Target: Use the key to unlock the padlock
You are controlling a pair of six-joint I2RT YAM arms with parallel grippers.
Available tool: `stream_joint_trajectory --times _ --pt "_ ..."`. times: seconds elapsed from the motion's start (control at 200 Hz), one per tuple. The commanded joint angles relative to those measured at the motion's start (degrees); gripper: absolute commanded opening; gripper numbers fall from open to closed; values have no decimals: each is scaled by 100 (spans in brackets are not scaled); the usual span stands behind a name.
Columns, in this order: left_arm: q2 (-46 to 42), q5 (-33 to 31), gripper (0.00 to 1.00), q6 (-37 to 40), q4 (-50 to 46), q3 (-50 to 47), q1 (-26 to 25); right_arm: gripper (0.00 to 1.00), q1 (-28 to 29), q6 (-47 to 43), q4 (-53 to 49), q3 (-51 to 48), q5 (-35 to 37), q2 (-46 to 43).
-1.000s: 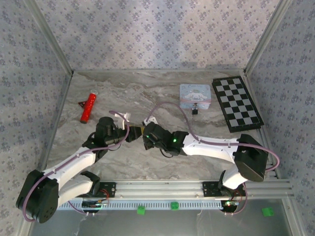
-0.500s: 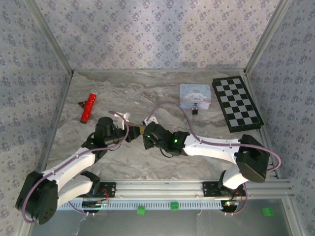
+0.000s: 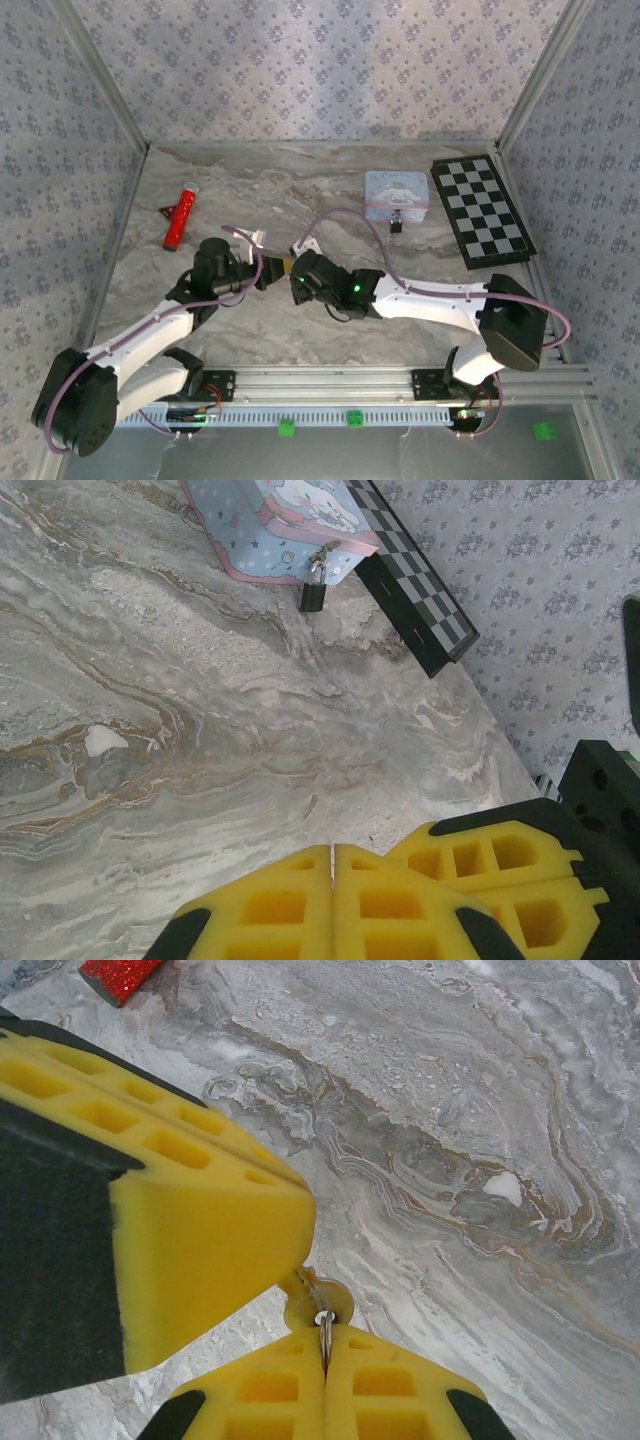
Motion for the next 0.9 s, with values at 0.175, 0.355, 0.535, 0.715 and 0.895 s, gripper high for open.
stream_joint_trajectory --times 0.175,0.355,0.535,0.715,0.895 --pt "-233 -304 0 -102 11 60 -26 12 -152 -9 369 -354 -135 -365" --pt "-335 -1458 0 -552 -906 445 -19 41 -533 133 1918 -1382 -783 -1085" --pt "-310 -1706 0 -1487 -804 484 17 45 -955 698 3790 -2442 -1298 -1410" --pt "-87 -1297 0 -2317 -602 698 21 50 -1474 1812 6150 -3349 -1870 -1002" --pt "25 -1234 0 -2942 -137 807 -261 57 -1708 2276 6533 -3140 -2883 -820"
